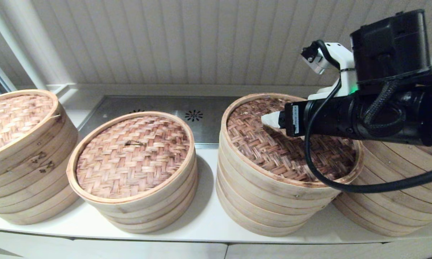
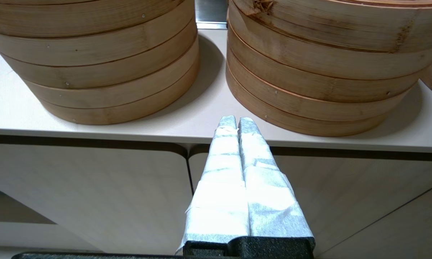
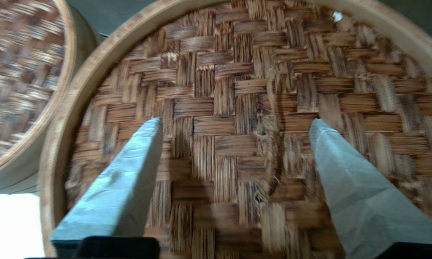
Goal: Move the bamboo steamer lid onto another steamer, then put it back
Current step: Pick up the steamer
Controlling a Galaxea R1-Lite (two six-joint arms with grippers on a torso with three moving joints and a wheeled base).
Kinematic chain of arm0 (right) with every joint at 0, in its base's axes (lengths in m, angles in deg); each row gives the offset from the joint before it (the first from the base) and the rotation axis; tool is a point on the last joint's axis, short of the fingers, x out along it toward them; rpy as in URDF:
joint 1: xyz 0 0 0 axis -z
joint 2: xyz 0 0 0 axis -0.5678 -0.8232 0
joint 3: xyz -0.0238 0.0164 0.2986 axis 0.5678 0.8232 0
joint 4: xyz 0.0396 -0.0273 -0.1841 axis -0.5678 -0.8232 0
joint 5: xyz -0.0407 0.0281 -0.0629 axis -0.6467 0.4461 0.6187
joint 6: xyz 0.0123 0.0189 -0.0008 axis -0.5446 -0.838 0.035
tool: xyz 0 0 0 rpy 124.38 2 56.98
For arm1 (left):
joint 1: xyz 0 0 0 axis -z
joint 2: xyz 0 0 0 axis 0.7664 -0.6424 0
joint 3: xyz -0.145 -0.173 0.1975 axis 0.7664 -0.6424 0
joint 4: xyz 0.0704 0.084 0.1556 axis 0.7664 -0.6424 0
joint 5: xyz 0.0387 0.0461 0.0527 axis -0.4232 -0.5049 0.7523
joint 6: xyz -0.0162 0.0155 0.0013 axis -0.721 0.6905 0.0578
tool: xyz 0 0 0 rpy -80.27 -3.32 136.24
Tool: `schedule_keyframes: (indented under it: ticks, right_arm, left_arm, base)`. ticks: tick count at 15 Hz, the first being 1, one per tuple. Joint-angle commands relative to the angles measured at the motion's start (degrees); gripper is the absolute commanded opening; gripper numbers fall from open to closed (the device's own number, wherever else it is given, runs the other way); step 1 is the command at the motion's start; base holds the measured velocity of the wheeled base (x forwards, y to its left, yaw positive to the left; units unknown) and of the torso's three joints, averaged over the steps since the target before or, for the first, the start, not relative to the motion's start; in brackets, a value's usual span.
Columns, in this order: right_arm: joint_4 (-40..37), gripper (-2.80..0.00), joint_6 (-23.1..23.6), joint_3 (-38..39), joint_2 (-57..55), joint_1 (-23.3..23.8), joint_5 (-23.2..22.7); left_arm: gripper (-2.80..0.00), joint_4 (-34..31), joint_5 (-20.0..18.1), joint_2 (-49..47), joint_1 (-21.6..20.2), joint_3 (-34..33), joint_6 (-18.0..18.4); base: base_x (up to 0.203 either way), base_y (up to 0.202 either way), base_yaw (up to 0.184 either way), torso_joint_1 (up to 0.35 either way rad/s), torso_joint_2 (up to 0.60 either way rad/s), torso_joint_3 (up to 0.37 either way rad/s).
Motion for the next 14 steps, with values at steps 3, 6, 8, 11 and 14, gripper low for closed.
schedule_keyframes:
  ticks: [3,6,8,11,14]
  right_arm:
    - [0.15,0.00,-0.08,-0.14,-1.36,0.12,1.47]
    - [0.16,0.00,0.01,-0.61,-1.60,0.59,1.94]
    - [0.16,-2.80,-0.08,-0.60,-1.60,0.78,2.03]
    - [0.16,-2.80,-0.08,0.57,-1.30,0.85,2.03]
    - [0.16,-2.80,-0.08,0.97,-0.99,0.77,2.11]
  left_arm:
    - [-2.80,0.02,0.00,0.00,-0.02,-0.62,-0.01]
    - [-2.80,0.09,0.00,0.00,-0.02,-0.55,-0.01]
    - [-2.80,0.02,0.00,0.00,-0.02,-0.53,-0.01]
    - [-2.80,0.02,0.00,0.00,-0.02,-0.57,-0.01]
    - [-2.80,0.04,0.00,0.00,-0.08,-0.56,-0.01]
  base:
    - [0.000,0.000,0.000,0.000,0.00,0.000]
    - [0.000,0.000,0.000,0.000,0.00,0.000]
    - [0.000,0.000,0.000,0.000,0.00,0.000]
    - [0.000,0.000,0.000,0.000,0.00,0.000]
    - [0.000,0.000,0.000,0.000,0.00,0.000]
